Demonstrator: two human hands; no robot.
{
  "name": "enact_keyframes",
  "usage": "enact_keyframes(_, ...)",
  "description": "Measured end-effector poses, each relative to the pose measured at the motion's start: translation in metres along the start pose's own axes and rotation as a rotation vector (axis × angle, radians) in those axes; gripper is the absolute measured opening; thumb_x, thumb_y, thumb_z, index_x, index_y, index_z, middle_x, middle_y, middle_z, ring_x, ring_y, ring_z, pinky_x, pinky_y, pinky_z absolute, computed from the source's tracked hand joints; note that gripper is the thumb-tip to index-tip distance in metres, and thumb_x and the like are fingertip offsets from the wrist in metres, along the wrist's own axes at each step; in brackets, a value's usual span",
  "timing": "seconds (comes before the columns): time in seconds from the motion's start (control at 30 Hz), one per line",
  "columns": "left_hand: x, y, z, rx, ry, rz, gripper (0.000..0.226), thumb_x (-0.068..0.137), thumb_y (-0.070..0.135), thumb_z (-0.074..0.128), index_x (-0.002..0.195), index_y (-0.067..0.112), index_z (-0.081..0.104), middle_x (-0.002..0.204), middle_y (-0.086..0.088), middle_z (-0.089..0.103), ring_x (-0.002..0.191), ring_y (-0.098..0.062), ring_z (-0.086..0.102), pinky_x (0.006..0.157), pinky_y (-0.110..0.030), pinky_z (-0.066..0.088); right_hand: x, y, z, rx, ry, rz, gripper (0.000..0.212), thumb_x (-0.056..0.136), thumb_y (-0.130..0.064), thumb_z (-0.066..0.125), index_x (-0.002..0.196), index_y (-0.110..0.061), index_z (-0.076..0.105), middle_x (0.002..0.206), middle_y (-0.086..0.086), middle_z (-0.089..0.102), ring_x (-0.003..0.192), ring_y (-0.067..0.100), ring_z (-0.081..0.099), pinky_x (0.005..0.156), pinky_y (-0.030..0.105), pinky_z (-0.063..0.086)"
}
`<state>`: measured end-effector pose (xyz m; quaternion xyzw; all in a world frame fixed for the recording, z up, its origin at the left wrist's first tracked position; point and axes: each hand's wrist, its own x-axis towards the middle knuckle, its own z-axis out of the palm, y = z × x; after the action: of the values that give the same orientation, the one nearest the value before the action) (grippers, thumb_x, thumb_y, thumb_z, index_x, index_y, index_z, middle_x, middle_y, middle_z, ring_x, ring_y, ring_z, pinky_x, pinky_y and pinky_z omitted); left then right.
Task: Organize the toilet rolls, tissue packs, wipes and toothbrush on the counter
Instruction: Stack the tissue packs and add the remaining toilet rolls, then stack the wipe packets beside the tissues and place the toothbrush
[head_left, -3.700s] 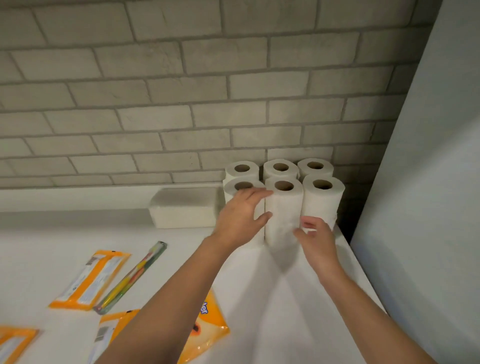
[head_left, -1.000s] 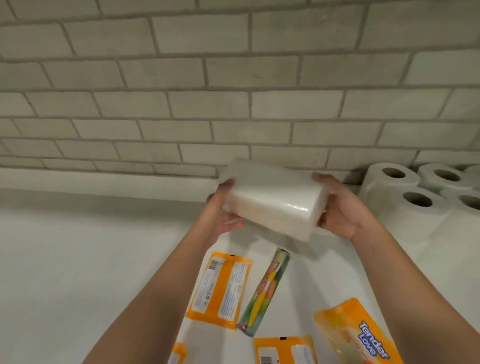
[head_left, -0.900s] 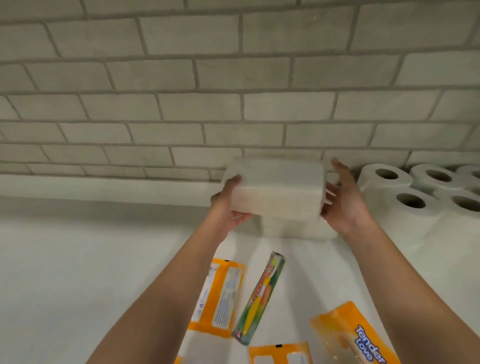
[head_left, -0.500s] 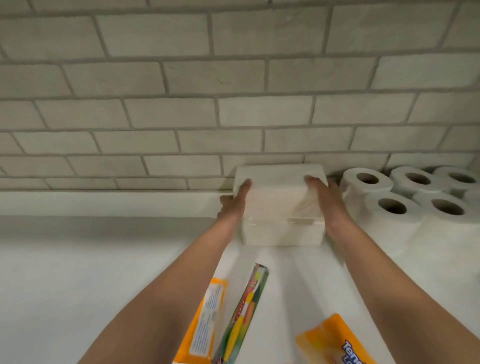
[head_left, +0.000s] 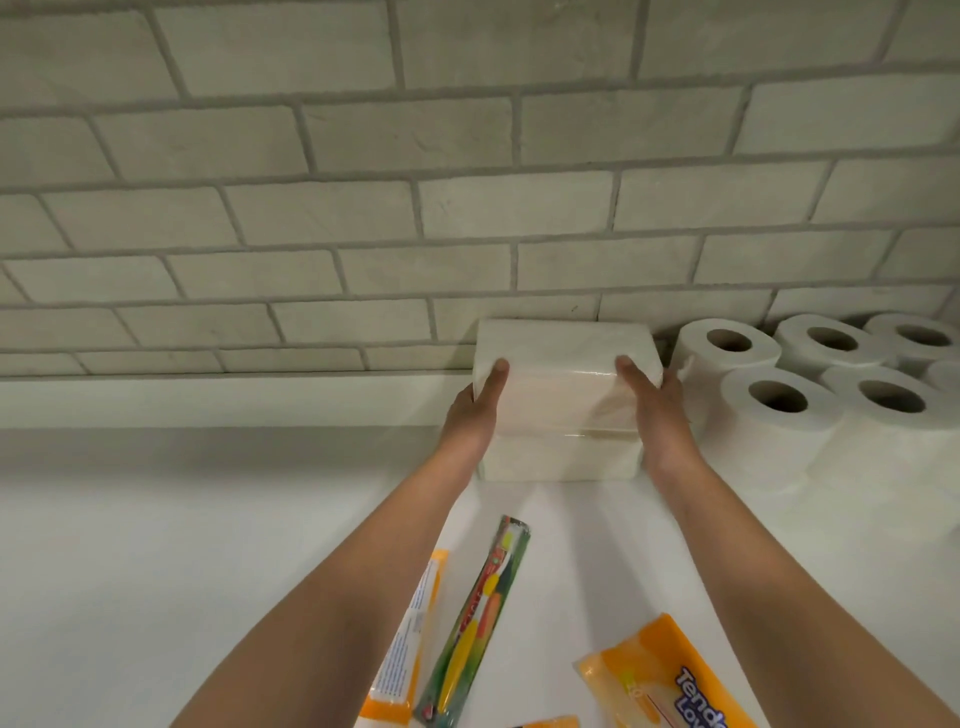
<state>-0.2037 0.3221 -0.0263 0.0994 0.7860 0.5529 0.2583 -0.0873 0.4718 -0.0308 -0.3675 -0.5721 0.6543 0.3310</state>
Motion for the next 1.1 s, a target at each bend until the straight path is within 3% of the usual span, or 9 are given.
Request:
enact_keyframes(0.1,0.0,0.001,-0.001,0.02,-0.003,-0.01,0.09,0.088,0.076,0.038,0.151,0.013,0.033,0.152,-0.007,0.042,0.136,-0.029,0.043,0.107,-0.038,0.032,0.001,-0.001,-0.001,-0.009,-0.021,0.011,0.085,0.086,-0.053,0.061,0.153,-0.022,0.019,0.154,-0.002,0.034,0.14,0.022,0.036,0.116,0.044,0.028)
enact_keyframes(0.27,-0.001,0.001,-0.003,0.026,-0.007,-0.007,0.091,0.087,0.077,0.039,0.151,0.013,0.034,0.149,-0.008,0.045,0.132,-0.03,0.046,0.113,-0.043,0.036,-0.004,-0.001,-0.002,-0.059,-0.021,-0.028,0.08,0.089,-0.052,0.058,0.153,-0.021,0.021,0.154,-0.002,0.035,0.141,0.021,0.034,0.116,0.038,0.027)
enact_keyframes(0.4,-0.005,0.0,-0.004,0.018,-0.003,-0.014,0.093,0.087,0.076,0.041,0.155,0.013,0.028,0.156,-0.005,0.037,0.14,-0.029,0.039,0.113,-0.04,0.031,-0.007,-0.004,0.0,-0.105,0.034,-0.042,0.062,0.09,-0.048,0.059,0.139,-0.014,0.042,0.128,0.002,0.055,0.127,0.026,0.051,0.105,0.036,0.04)
enact_keyframes(0.57,-0.009,0.001,-0.003,0.089,-0.036,-0.024,0.096,0.086,0.08,0.03,0.155,0.012,0.029,0.156,-0.007,0.038,0.141,-0.029,0.038,0.109,-0.039,0.03,-0.007,-0.008,0.0,-0.125,0.01,-0.053,0.073,0.092,-0.048,0.055,0.149,-0.011,0.029,0.148,0.004,0.043,0.136,0.025,0.041,0.101,0.03,0.032)
enact_keyframes(0.83,-0.01,0.001,-0.003,0.197,-0.046,-0.031,0.09,0.09,0.076,0.028,0.148,0.008,0.038,0.144,-0.009,0.05,0.125,-0.028,0.049,0.088,-0.03,0.031,-0.012,-0.007,-0.002,-0.144,0.031,-0.062,0.073,0.092,-0.049,0.055,0.149,-0.011,0.029,0.149,0.003,0.042,0.137,0.024,0.04,0.101,0.028,0.03)
enact_keyframes(1.0,-0.012,0.002,-0.003,0.18,-0.058,-0.034,0.089,0.091,0.074,0.03,0.148,0.007,0.039,0.135,-0.01,0.054,0.118,-0.029,0.051,0.088,-0.029,0.031,-0.022,-0.01,-0.001,-0.129,0.039,-0.07,0.064,0.096,-0.044,0.051,0.147,-0.011,0.032,0.148,0.004,0.044,0.136,0.022,0.041,0.11,0.031,0.033)
enact_keyframes(1.1,-0.015,0.002,-0.004,0.157,-0.047,-0.048,0.092,0.09,0.076,0.031,0.151,0.006,0.035,0.151,-0.01,0.044,0.132,-0.028,0.046,0.1,-0.033,0.034,-0.036,-0.004,-0.008,-0.137,0.008,-0.044,0.063,0.096,-0.048,0.046,0.149,-0.016,0.033,0.149,0.003,0.044,0.137,0.024,0.042,0.114,0.041,0.033)
